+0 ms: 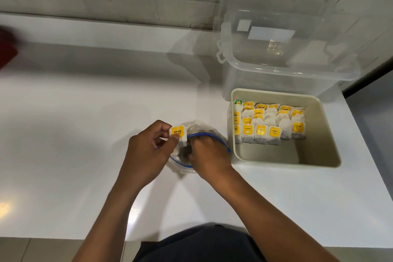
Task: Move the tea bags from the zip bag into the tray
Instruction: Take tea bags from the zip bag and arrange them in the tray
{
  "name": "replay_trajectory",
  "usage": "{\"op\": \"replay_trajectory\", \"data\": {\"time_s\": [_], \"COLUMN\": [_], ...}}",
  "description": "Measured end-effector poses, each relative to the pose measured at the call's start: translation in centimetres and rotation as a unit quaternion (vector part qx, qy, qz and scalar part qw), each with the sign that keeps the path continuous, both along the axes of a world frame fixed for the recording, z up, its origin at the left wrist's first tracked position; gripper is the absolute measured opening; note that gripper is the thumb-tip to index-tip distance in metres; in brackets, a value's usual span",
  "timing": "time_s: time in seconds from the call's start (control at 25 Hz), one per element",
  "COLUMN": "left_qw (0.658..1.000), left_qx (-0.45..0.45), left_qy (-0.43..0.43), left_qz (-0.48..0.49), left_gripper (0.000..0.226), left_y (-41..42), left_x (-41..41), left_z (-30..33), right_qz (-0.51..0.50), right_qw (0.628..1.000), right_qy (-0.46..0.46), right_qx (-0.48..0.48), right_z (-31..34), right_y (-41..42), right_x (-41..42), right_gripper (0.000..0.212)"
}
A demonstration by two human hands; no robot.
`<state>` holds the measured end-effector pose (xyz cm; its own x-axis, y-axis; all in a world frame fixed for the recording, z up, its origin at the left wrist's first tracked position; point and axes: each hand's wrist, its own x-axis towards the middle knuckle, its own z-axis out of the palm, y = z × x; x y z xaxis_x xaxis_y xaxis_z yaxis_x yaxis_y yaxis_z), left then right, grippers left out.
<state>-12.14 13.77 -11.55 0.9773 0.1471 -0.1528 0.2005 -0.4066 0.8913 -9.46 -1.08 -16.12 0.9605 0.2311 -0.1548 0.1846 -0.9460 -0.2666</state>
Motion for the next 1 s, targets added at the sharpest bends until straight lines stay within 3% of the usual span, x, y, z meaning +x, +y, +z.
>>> {"op": "replay_trajectory", "data": {"time_s": [0.24,0.4,0.52,0.68,1.0], "left_qw": [1.0,0.999,0.999,0.999,0.999], "left_qx": [-0.003,-0.006,-0.014,-0.009,0.018], "left_qy": [-0.019,-0.03,-0.033,-0.041,-0.023], "left_qz": [0.01,0.008,0.012,0.001,-0.017], "left_gripper": [0.006,0.007,0.006,0.013,0.014], "left_y": [0.4,0.6,0.7,0.7,0.6], "left_x": [0.0,0.0,0.0,0.1,-0.1], "left_z": [0.4,0.7,0.7,0.7,0.7], "right_qz": [0.022,0.019,-0.035,-0.11,-0.216], "right_qw": [0.999,0.994,0.975,0.92,0.775], "right_qy": [-0.041,-0.009,0.016,0.077,0.235], "right_qx": [0.012,0.111,0.219,0.369,0.546], "right_z": [1.7,4.1,5.2,4.7,4.9], "right_y": [-0.7,-1.9,-2.8,-3.5,-3.3], "right_x": [-0.3,-0.9,-0.8,-0.5,-0.1], "right_gripper": [0.022,0.028,0.017,0.013,0.018]}}
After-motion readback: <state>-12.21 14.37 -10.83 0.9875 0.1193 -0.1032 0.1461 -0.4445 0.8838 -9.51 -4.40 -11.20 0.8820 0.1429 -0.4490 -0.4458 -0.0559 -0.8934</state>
